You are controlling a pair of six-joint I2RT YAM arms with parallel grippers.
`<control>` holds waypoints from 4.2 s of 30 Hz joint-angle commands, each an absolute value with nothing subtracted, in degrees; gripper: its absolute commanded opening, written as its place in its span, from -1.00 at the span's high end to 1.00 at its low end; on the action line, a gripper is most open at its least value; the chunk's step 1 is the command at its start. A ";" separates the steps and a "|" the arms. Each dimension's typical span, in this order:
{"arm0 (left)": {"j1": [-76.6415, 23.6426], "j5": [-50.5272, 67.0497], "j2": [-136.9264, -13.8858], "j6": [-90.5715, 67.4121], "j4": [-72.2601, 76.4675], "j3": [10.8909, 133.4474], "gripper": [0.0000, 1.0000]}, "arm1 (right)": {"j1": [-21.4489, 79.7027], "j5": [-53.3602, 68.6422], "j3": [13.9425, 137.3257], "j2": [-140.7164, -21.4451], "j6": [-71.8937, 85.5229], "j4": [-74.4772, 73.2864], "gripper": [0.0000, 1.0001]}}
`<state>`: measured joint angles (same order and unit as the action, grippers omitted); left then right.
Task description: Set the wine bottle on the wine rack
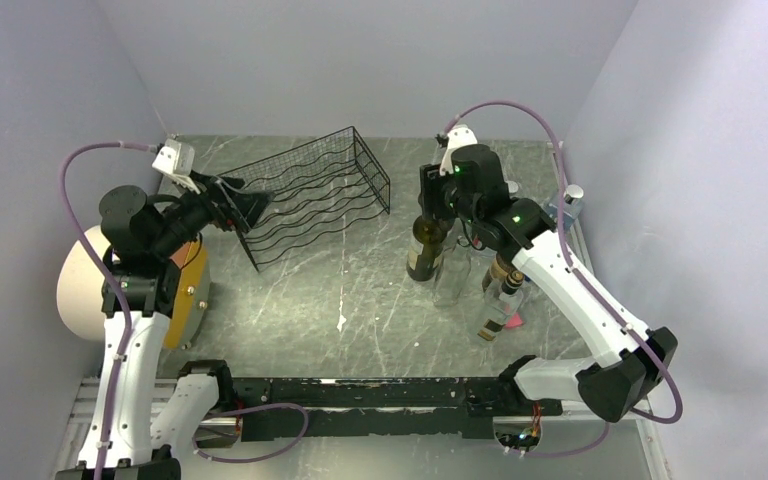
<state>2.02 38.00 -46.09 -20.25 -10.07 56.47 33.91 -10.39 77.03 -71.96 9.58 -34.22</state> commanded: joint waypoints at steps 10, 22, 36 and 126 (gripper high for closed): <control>2.35 46.94 -44.77 -23.79 2.59 49.20 -0.71 | 34.54 -12.22 72.19 -72.12 6.92 -30.98 0.41; -15.28 39.96 -51.16 -24.55 10.70 43.08 -0.98 | 34.67 2.74 73.86 -69.04 8.46 -23.36 0.87; -31.91 21.81 -58.42 -13.77 17.74 33.69 -0.94 | 34.64 14.66 75.38 -67.41 15.28 -19.74 1.00; -37.97 35.73 -78.48 94.17 -8.38 77.71 0.86 | 34.70 17.69 88.87 -70.77 7.85 -51.00 -0.39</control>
